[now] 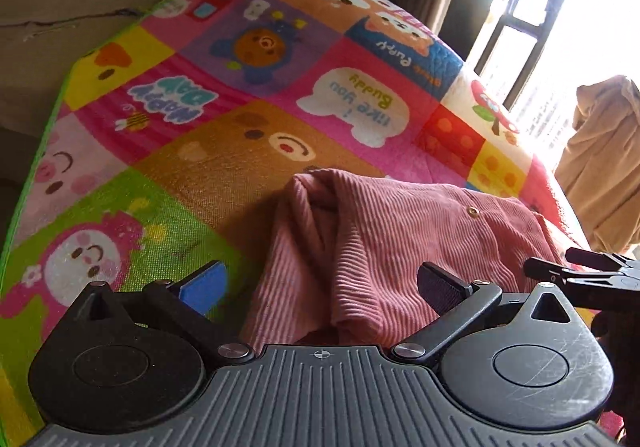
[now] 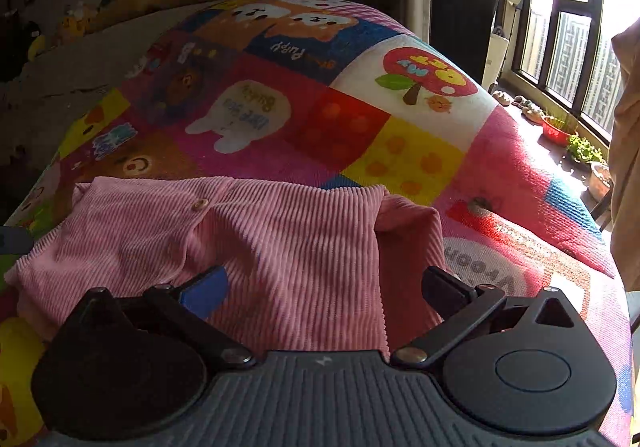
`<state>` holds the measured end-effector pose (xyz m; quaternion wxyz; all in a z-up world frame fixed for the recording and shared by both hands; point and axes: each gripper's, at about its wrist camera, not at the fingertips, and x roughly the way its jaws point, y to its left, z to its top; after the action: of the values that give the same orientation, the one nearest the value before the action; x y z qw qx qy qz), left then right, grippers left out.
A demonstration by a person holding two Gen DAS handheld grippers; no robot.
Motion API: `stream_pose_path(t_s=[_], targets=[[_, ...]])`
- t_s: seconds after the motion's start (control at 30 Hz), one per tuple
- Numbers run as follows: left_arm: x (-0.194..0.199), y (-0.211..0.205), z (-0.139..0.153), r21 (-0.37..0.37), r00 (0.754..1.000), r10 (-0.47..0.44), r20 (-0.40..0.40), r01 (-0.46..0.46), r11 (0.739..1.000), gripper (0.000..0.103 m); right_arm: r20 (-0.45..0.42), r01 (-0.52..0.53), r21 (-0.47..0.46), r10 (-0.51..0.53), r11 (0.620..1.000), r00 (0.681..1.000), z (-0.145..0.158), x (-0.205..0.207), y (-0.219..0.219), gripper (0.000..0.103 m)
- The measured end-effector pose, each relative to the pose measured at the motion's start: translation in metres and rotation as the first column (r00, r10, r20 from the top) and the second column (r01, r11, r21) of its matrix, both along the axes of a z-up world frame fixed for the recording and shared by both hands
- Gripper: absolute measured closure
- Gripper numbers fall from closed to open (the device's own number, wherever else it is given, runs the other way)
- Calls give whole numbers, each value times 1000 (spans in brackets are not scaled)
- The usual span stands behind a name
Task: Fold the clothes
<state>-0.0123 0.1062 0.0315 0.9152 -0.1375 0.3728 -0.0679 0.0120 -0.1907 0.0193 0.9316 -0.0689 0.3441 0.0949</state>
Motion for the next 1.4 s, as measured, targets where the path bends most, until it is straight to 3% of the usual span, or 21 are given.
stream_pose_path(t_s=[0.07, 0.13, 0.2, 0.3, 0.43, 0.57, 0.7, 0.77, 0.87, 0.97, 1.07, 1.23, 1.33, 1.4], targets=[[0, 7, -7, -90, 999, -39, -31, 36, 995, 0, -4, -14, -87, 14, 996, 1000, -10, 0, 14, 0], [1, 11, -16, -274, 989, -130, -63, 108, 956, 0, 4, -21, -152, 22, 988, 1000, -15, -2, 24, 0], [2, 10, -16, -301, 990, -136, -49, 115, 947, 0, 41, -56, -156, 63, 986, 997, -2, -11, 32, 0], [6, 12, -13, -357, 990, -140, -26, 121, 926, 0, 98, -172, -79, 179, 982, 979, 23, -28, 44, 0], [14, 20, 4, -454, 988, -151, 20, 144, 879, 0, 64, -340, 4, 339, 940, 939, 24, -34, 78, 0], [13, 26, 26, -408, 988, -127, 87, 152, 900, 0, 31, -488, -30, 488, 873, 872, 7, -41, 116, 0], [10, 40, 33, -354, 995, -65, 81, 90, 931, 0, 1, -508, -130, 512, 852, 859, -14, -43, 146, 0], [11, 47, 25, -338, 999, -25, 33, 35, 940, 0, -12, -494, -106, 495, 863, 869, -15, -39, 148, 0], [19, 39, 10, -375, 998, -59, -22, 47, 926, 0, -27, -434, 13, 434, 901, 901, -11, -23, 132, 0], [27, 30, -5, -412, 992, -96, -76, 56, 909, 0, -18, -434, 74, 436, 898, 900, -8, -22, 120, 0], [35, 22, -20, -449, 983, -134, -128, 64, 891, 0, 8, -495, 51, 495, 868, 869, -6, -36, 124, 0], [45, 2, -2, -460, 974, -211, -82, 150, 875, 0, 57, -597, -93, 603, 797, 796, -10, -59, 144, 0], [47, -5, 7, -454, 969, -235, -74, 177, 873, 0, 63, -594, -181, 612, 784, 788, -20, -57, 158, 0], [47, -6, 10, -444, 969, -234, -77, 177, 878, 0, 62, -571, -181, 589, 801, 806, -22, -47, 161, 0]])
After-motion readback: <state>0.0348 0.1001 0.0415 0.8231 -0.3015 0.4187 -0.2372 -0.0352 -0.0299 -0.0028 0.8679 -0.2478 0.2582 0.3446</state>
